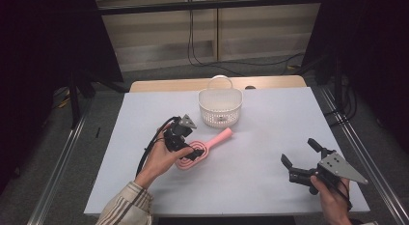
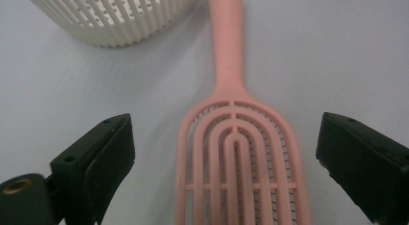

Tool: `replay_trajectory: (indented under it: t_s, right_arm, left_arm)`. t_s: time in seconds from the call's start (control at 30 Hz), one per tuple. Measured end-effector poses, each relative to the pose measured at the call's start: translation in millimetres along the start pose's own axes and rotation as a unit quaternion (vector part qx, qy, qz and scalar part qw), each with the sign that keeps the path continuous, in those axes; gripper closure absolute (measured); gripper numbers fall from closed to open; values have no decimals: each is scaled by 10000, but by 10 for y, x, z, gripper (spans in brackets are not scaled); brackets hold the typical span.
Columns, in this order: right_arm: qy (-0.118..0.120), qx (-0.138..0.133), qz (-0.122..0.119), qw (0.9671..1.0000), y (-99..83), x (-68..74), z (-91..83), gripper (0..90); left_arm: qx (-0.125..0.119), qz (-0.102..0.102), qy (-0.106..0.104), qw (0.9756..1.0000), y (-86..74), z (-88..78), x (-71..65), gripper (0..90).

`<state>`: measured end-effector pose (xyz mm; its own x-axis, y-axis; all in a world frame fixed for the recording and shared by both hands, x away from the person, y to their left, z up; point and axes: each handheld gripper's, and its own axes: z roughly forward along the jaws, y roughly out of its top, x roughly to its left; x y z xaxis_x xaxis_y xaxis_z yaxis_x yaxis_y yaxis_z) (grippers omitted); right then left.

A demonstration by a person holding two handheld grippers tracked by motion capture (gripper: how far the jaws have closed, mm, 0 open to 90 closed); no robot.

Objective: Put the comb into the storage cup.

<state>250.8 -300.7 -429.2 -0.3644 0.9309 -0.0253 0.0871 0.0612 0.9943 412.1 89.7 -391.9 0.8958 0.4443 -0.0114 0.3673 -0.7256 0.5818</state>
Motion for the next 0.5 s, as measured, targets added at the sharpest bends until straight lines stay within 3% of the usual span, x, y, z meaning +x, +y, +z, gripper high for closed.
replay_trajectory:
  t_s: [0.17,0.27,0.43,0.5]
  right_arm:
    - [2,13,-7,10000,-3,3,4,0]
    - [8,9,-2,10000,-3,4,4,0]
    - [5,1,-9,10000,-2,9,2,0]
    - [25,-5,-18,10000,0,12,0,0]
  left_arm:
    - [195,44,41,9998,7,64,-2,62]
    - [387,90,-84,9992,6,91,19,67]
    - [535,-25,-163,9984,52,162,63,67]
    - [596,3,-81,9982,73,170,47,63]
